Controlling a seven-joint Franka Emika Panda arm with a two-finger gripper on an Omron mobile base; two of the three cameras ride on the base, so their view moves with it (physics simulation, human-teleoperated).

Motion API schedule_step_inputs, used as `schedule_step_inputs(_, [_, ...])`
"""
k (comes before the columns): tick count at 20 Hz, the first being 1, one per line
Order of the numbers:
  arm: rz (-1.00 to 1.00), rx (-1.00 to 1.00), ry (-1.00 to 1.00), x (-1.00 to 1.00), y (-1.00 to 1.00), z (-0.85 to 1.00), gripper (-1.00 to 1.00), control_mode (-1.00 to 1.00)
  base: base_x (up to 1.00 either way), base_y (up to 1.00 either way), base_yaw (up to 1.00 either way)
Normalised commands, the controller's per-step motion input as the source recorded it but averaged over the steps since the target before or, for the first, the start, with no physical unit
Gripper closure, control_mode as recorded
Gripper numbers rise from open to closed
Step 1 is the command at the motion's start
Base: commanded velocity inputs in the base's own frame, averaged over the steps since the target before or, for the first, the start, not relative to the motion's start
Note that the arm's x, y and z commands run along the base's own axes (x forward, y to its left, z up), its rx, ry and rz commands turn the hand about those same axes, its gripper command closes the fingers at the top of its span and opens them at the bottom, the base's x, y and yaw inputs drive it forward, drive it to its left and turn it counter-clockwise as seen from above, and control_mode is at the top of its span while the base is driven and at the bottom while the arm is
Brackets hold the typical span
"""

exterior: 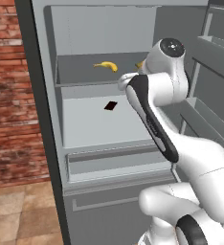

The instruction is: Pick the banana and pear from the fridge and place them on the plate next to the blender to make a fruit smoothie.

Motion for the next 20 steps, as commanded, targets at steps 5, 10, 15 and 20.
schedule_step_inputs(5, [-0.01, 0.00, 0.02, 0.67, 0.14, 0.00, -1.00, -1.00, 0.00, 0.00, 0.00])
schedule_step_inputs(10, [0.00, 0.00, 0.05, 0.43, -0.02, 0.00, -1.00, -1.00, 0.00, 0.00, 0.00])
schedule_step_inputs(15, [0.00, 0.00, 0.07, 0.40, 0.02, 0.00, -1.00, -1.00, 0.00, 0.00, 0.00])
schedule_step_inputs(20, [0.00, 0.00, 0.00, 0.37, 0.00, 0.03, -1.00, -1.00, 0.00, 0.00, 0.00])
